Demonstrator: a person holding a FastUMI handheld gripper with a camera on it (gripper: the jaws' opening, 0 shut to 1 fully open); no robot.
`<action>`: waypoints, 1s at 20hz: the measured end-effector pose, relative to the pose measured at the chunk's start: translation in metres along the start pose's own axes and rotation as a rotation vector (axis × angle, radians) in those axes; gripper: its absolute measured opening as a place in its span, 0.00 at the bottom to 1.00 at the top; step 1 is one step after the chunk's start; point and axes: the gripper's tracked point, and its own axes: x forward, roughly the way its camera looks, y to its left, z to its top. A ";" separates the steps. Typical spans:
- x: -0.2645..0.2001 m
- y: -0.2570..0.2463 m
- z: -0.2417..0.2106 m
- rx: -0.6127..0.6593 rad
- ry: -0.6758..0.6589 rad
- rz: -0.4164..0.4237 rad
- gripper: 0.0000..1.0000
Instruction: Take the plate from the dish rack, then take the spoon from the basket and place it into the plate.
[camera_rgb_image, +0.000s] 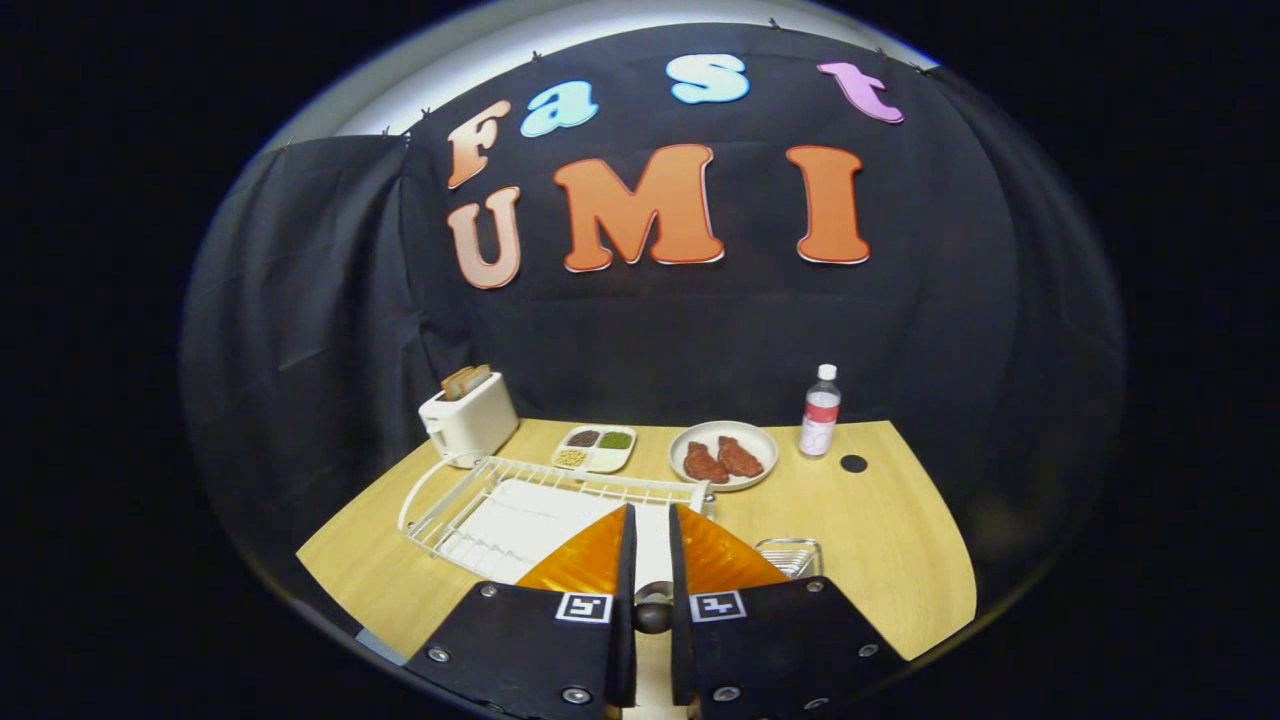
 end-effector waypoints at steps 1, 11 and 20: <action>-0.002 0.017 -0.008 -0.002 0.014 0.035 0.14; -0.001 0.117 -0.092 -0.094 0.161 0.238 0.14; 0.010 0.141 -0.148 -0.179 0.218 0.316 0.14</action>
